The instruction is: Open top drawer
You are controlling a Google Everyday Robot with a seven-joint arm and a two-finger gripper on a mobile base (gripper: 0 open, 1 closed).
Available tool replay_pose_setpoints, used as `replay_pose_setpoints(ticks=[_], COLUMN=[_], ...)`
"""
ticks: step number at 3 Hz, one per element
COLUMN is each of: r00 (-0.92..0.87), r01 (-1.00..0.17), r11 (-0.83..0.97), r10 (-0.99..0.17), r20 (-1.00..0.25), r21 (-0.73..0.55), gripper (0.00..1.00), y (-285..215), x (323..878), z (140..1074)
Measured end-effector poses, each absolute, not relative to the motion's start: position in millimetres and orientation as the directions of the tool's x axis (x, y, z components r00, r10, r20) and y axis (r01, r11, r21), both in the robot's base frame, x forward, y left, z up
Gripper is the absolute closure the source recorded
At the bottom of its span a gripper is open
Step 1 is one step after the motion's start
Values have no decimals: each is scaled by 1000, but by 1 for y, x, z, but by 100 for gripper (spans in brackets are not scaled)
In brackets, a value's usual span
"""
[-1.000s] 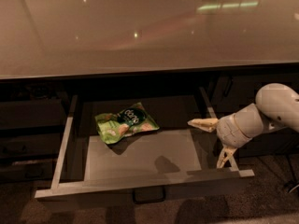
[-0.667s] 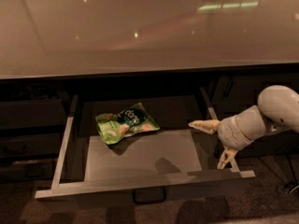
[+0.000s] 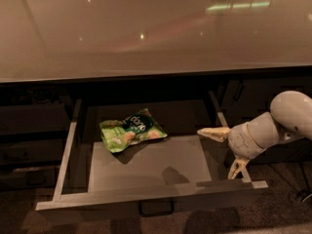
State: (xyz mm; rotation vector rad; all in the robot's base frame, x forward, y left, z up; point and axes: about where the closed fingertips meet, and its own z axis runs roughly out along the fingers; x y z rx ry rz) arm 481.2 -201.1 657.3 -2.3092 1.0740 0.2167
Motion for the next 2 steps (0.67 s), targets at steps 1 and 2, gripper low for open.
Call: replay_pose_setpoints(ticks=[1, 2], r00=[663, 663], r01=[-743, -743], r11=[-510, -510], r10=[-649, -649], r20=[-373, -373], r21=[-434, -433], gripper=[0, 0], y=[-202, -202], x=[478, 476], z=[657, 657])
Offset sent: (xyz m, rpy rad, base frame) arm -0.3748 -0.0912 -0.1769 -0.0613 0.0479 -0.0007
